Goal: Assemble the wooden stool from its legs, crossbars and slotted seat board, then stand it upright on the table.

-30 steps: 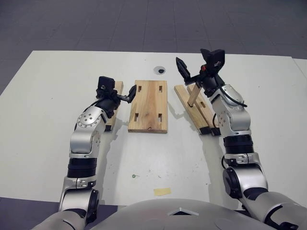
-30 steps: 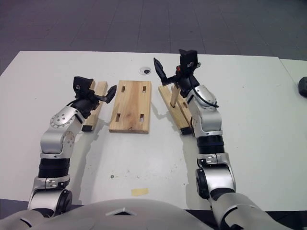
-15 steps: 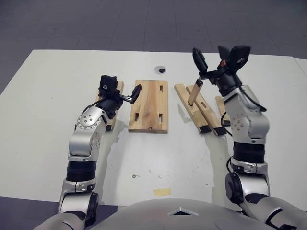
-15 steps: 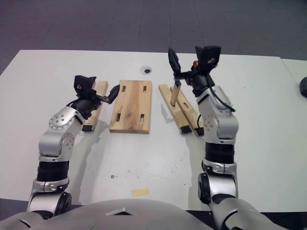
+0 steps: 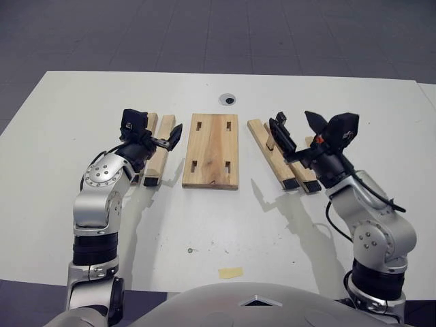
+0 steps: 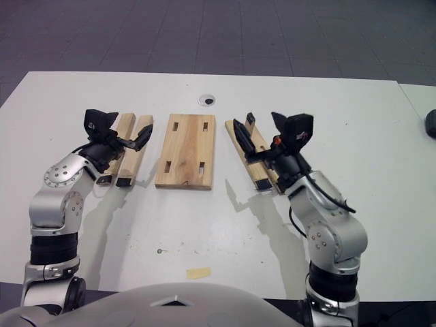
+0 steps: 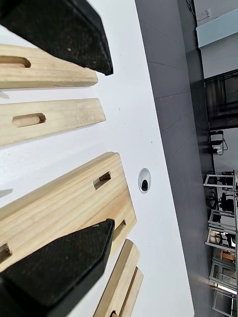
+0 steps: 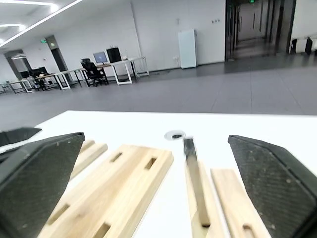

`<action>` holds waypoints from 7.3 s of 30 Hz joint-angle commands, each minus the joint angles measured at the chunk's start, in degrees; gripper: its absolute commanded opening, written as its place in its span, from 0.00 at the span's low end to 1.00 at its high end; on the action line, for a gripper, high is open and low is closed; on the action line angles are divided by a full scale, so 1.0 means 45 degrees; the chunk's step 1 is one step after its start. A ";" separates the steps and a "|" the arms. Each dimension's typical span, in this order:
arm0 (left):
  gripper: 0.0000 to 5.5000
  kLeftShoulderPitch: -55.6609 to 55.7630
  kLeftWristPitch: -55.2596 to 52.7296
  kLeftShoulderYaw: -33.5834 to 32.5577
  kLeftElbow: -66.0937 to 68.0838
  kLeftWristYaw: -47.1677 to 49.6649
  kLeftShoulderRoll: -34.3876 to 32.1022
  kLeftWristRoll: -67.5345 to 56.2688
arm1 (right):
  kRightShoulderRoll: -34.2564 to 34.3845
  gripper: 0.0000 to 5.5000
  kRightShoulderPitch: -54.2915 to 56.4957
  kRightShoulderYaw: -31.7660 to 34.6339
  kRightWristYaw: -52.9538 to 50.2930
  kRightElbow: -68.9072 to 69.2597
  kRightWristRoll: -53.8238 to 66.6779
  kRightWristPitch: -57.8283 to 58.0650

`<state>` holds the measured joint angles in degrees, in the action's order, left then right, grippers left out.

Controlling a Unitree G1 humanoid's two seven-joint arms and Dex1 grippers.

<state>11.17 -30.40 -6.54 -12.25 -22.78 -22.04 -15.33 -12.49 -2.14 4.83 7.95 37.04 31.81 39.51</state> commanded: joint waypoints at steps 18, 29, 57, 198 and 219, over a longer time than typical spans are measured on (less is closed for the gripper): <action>0.98 0.0954 -0.0025 0.0351 0.1478 -0.0423 -0.0439 0.0221 | 0.1004 0.98 -0.2694 -0.1600 -0.1066 -0.1110 -0.2777 -0.0994; 0.98 0.0715 0.0235 0.0377 0.1388 0.0000 -0.0028 0.0262 | -0.0016 0.98 -0.2477 -0.1525 -0.0111 -0.1746 -0.2692 0.0500; 0.98 0.0787 0.0631 0.0723 0.1806 0.0283 0.0473 0.0584 | -0.0969 0.57 -0.0602 -0.2627 0.0235 -0.3438 -0.5049 0.1737; 0.19 -0.3543 0.0869 0.0778 -0.2228 0.0592 -0.0881 -0.3707 | -0.0089 0.98 -0.0264 -0.3452 0.2389 -0.5277 -0.7124 -0.5525; 0.72 0.8579 -0.2689 -0.4636 0.0435 0.4421 -0.3550 -1.4117 | 0.0292 0.98 -0.0217 -0.3405 0.1853 -0.5969 -0.7222 -0.5926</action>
<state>47.88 -42.97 -25.42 -17.12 -3.66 -34.60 -81.22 -11.64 -2.93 -10.76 16.94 10.66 -0.55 13.07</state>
